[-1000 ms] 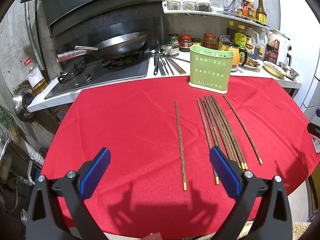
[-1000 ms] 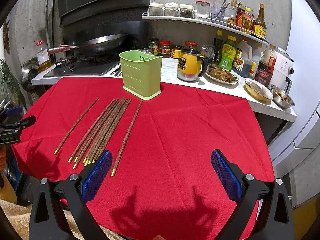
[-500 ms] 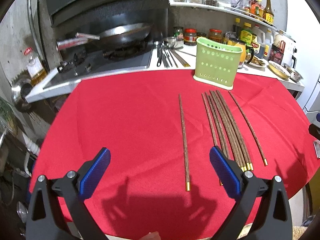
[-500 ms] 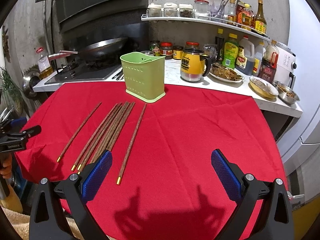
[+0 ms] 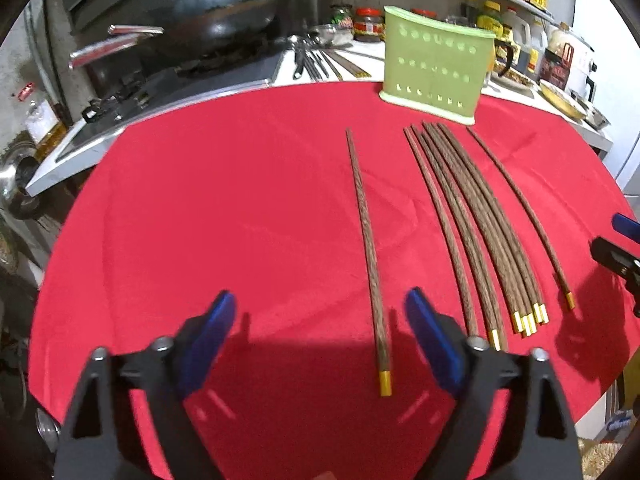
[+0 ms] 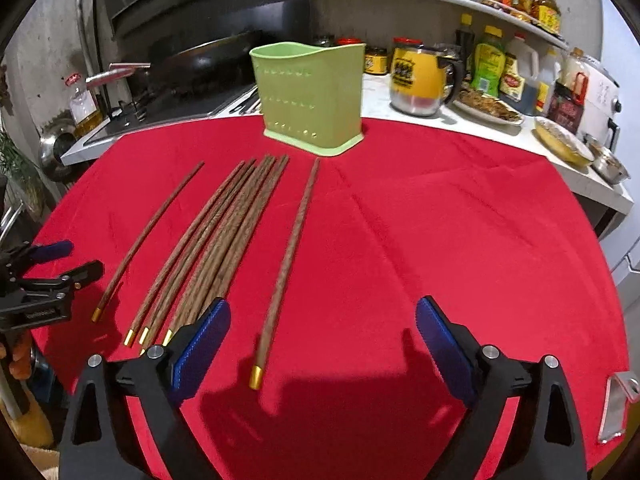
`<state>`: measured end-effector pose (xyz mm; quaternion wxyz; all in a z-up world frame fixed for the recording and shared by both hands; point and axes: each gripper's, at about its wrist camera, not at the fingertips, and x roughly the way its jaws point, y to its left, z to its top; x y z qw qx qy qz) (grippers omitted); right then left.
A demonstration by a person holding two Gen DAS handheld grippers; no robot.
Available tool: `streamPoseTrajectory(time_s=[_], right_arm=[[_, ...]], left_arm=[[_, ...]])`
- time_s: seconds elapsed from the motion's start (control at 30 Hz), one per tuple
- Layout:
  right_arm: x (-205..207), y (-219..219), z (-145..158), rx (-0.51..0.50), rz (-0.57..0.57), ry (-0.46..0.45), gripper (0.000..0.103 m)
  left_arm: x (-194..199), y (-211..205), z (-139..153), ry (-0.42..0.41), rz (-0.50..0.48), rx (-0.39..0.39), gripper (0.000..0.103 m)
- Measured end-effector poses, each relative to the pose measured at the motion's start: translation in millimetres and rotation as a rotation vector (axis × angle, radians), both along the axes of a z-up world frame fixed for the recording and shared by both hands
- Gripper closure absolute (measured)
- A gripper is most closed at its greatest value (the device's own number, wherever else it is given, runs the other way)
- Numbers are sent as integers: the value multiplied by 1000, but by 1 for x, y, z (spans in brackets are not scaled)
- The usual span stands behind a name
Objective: Organize utensils
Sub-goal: 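Close the left tool on one chopstick while the right tool grasps another chopstick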
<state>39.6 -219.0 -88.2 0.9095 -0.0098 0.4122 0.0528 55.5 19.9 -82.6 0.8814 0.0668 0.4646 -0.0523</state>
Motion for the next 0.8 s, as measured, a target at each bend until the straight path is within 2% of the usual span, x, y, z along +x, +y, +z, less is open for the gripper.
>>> streamPoseTrajectory(time_s=[0.03, 0.07, 0.1, 0.13, 0.33, 0.4, 0.5, 0.53, 0.63, 0.7, 0.77, 0.8], right_arm=[[1, 3, -2, -2, 8, 3, 12], [2, 6, -4, -3, 19, 5, 16], [4, 9, -5, -4, 25, 9, 38], [8, 11, -8, -5, 24, 24, 44], [20, 19, -16, -3, 48, 53, 45], [22, 22, -18, -16, 49, 60, 59], [25, 26, -21, -17, 57, 70, 72], [25, 26, -22, -15, 58, 73, 74], [26, 28, -26, -11, 68, 84, 82], [27, 28, -30, 5, 75, 96, 83], [27, 30, -31, -11, 77, 85, 83], [26, 31, -31, -20, 79, 80, 83]], left_arm=[[2, -1, -3, 5, -1, -2, 30], [4, -1, -7, 15, -4, -4, 37], [6, -1, -9, 22, -7, -8, 41], [7, -1, -10, 25, -10, -14, 42], [9, -5, -14, 5, -41, -33, 42], [10, -8, -15, 2, -49, -34, 44], [11, -13, -19, 15, -58, -26, 46], [10, -14, -19, 9, -60, -21, 47], [8, -17, -18, 2, -74, -16, 62], [7, -19, -17, -2, -88, -4, 80], [4, -21, -17, -8, -109, 4, 88], [3, -21, -17, -11, -115, 5, 89]])
